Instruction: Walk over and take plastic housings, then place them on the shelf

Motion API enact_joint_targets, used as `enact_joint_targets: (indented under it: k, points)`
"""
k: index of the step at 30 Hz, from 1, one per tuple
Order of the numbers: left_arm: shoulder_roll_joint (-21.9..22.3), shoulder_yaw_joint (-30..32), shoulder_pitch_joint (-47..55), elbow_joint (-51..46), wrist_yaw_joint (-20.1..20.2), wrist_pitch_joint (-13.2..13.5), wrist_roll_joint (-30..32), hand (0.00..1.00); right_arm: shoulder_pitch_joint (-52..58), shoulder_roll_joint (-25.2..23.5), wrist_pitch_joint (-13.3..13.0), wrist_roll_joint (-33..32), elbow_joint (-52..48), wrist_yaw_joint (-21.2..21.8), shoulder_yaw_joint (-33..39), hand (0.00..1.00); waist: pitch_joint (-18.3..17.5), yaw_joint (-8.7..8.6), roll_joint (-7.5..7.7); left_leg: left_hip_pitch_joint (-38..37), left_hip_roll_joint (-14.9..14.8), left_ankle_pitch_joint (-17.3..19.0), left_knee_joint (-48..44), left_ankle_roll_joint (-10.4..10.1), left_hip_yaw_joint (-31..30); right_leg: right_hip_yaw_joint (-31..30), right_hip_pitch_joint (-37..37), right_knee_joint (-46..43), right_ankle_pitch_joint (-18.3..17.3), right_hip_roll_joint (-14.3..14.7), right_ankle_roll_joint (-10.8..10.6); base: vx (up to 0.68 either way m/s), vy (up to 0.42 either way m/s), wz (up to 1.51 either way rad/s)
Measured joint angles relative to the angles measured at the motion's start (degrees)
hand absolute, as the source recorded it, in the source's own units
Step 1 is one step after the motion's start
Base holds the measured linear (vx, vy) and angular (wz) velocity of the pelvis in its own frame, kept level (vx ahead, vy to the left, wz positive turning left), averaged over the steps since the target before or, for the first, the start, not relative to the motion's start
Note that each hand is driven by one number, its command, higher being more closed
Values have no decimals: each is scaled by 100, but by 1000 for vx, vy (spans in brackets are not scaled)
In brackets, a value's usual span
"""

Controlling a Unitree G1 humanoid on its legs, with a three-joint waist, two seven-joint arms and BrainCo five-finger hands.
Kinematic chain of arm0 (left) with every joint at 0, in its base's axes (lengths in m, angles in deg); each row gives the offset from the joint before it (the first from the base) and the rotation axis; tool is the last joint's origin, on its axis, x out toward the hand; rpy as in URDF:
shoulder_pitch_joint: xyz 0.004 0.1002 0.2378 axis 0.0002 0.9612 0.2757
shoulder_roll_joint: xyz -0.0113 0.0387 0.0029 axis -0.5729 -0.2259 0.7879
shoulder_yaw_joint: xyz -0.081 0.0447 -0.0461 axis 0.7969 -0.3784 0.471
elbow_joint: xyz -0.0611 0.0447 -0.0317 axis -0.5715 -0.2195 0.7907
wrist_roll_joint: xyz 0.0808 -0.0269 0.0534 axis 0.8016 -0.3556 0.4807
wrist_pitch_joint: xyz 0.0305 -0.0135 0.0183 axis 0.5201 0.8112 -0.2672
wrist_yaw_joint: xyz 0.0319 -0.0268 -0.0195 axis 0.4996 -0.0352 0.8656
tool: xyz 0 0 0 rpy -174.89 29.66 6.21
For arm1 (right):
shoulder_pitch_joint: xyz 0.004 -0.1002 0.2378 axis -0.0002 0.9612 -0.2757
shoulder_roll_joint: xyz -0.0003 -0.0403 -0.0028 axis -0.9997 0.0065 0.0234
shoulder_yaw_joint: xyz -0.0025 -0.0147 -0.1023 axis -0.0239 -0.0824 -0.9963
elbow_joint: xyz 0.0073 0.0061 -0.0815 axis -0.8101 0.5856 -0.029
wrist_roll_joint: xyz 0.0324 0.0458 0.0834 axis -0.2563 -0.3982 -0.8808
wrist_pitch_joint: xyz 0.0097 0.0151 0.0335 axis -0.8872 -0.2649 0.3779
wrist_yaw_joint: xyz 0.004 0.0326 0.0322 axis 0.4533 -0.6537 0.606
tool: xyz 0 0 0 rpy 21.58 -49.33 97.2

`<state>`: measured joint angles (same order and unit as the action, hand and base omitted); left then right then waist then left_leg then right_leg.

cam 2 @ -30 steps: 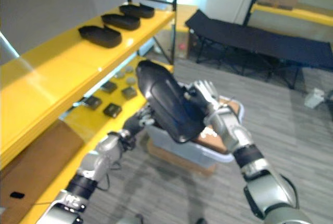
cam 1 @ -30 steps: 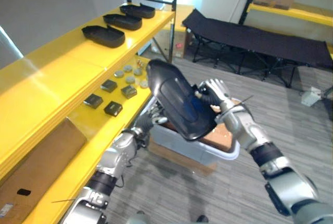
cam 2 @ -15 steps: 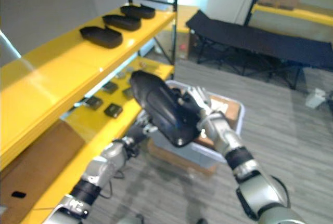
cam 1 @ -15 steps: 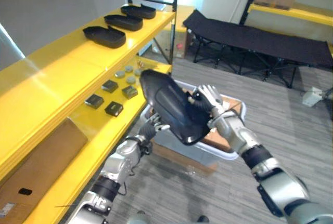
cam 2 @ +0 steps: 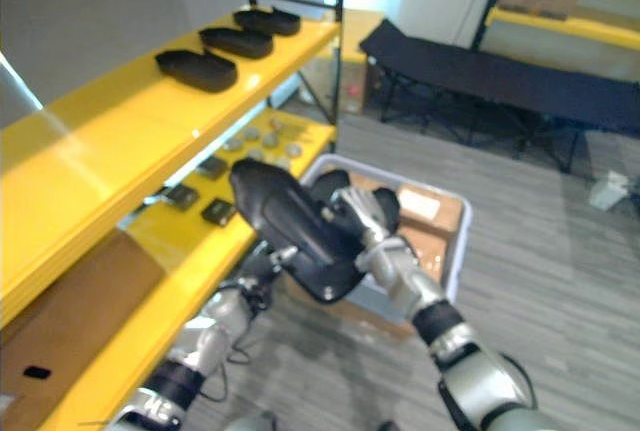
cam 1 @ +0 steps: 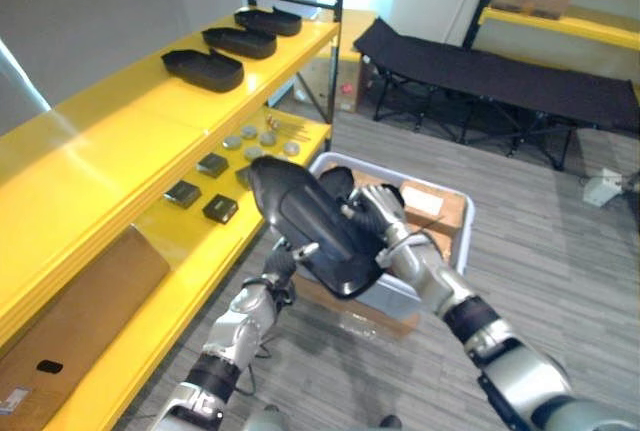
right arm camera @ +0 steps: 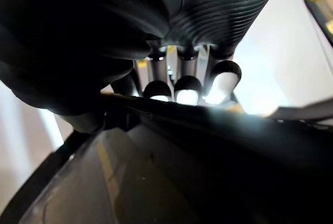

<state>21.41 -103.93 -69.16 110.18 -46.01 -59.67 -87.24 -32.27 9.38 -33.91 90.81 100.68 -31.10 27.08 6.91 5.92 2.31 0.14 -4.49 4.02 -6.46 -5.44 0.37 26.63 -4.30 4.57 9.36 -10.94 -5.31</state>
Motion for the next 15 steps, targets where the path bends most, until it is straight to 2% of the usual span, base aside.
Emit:
enact_joint_targets:
  k: [2,4,7,10,15]
  points:
    - [32,46,15,0,-104,213,-10,100,133,-93,5,-108,-5,-96,0,100,0,-1,0,0,-2,1,0,-1,0,2,0,0,-8,2,4,0,0,0]
    - [122,197,54,-14,-139,534,-182,100,320,-259,22,-228,-18,-201,2,100,0,-2,-1,-1,-5,2,1,-2,2,2,1,0,-11,2,4,0,0,0]
    - [212,382,108,-26,-220,750,-224,100,597,-417,41,-372,-285,-299,11,100,1,-12,-1,-2,-10,8,3,-9,8,0,6,1,-18,4,6,0,0,0]
    - [230,503,113,-56,-300,862,-221,100,739,-570,41,-432,-526,-432,-51,100,1,-41,-1,-7,-20,13,4,-16,19,-9,12,1,-19,11,7,0,0,0]
    - [165,575,114,-325,-358,857,-87,100,760,-678,40,-434,-694,-659,-141,100,1,-45,-1,-12,-20,16,5,-16,36,-24,17,2,-18,9,7,0,0,0]
